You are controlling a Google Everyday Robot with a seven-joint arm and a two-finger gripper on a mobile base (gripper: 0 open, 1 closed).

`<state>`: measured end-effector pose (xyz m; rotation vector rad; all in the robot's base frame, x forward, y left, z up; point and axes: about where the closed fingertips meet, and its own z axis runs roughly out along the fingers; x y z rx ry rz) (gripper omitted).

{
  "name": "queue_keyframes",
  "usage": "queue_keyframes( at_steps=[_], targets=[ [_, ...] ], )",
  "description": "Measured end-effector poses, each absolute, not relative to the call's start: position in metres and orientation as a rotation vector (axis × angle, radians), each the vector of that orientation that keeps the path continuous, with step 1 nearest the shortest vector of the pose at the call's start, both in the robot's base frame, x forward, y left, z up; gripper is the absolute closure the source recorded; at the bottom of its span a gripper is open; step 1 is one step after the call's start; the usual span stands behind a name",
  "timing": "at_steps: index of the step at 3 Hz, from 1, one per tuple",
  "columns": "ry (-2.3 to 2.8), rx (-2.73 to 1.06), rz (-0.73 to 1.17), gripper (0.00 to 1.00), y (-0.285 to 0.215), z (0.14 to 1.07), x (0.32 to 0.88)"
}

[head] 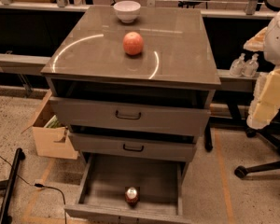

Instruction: Pick coke can from bottom drawer and place on counter

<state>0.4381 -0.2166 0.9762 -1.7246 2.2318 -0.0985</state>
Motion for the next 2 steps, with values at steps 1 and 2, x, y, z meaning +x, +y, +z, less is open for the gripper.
queue_keyframes(
  at_steps=[1,2],
  targets=[
    [2.232,-1.724,-0.098,0.0,-0.217,0.976,0.438],
    [2.227,-1.641,-0.002,0.0,-0.214,0.959,0.438]
  ],
)
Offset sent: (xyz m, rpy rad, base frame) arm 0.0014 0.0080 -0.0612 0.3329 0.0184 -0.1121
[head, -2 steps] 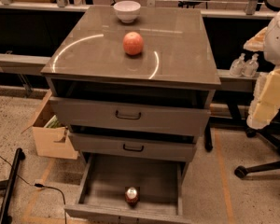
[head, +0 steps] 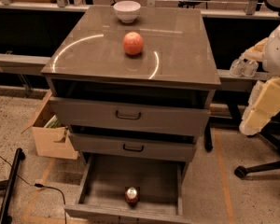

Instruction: Pick coke can from bottom drawer and place on counter

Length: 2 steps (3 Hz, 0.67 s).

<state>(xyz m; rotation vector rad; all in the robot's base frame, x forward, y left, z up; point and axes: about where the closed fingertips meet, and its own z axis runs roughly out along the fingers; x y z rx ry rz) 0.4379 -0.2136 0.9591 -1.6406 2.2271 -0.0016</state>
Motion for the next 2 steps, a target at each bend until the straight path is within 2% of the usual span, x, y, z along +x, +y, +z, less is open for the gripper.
queue_keyframes(
  at_steps=[2],
  targets=[
    [2.171,-1.463,0.267,0.0,-0.173,0.848,0.415]
  ],
)
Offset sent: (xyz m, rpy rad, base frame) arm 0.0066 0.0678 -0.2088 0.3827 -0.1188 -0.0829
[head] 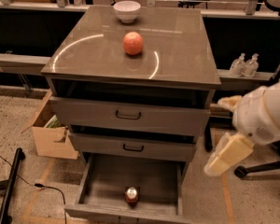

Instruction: Pick coke can from bottom drawer and place on counter

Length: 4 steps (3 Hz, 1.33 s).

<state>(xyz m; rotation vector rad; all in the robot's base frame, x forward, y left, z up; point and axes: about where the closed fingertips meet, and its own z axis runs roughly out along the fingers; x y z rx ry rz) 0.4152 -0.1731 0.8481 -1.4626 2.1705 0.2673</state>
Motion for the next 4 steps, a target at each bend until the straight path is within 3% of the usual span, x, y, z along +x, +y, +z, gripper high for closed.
queue_keyframes(
  at_steps=[2,3,4],
  targets=[
    [2.097,-1.588,0.286,0.0,-0.113,0.71,0.423],
    [2.136,-1.667,0.192,0.0,-0.106,0.66,0.439],
    [2.12,-1.73,0.145,0.0,-0.088,0.657,0.451]
  ],
)
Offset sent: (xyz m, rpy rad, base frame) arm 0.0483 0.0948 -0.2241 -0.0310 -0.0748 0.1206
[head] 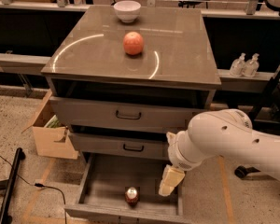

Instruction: Pick coke can from bottom drawer and place on counter

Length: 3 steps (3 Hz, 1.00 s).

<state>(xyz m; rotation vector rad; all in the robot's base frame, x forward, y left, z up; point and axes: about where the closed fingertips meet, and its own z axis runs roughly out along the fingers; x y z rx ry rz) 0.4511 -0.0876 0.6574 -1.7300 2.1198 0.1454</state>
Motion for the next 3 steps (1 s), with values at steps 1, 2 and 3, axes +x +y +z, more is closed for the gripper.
queue_keyframes(
  at_steps=[1,2,3],
  targets=[
    [2.119,-1.719,0.137,0.0,-0.089,0.659,0.45],
    [2.091,-1.699,0.125,0.0,-0.088,0.645,0.454],
    [2.01,-1.719,0.13,0.0,-0.09,0.579,0.458]
  ],
)
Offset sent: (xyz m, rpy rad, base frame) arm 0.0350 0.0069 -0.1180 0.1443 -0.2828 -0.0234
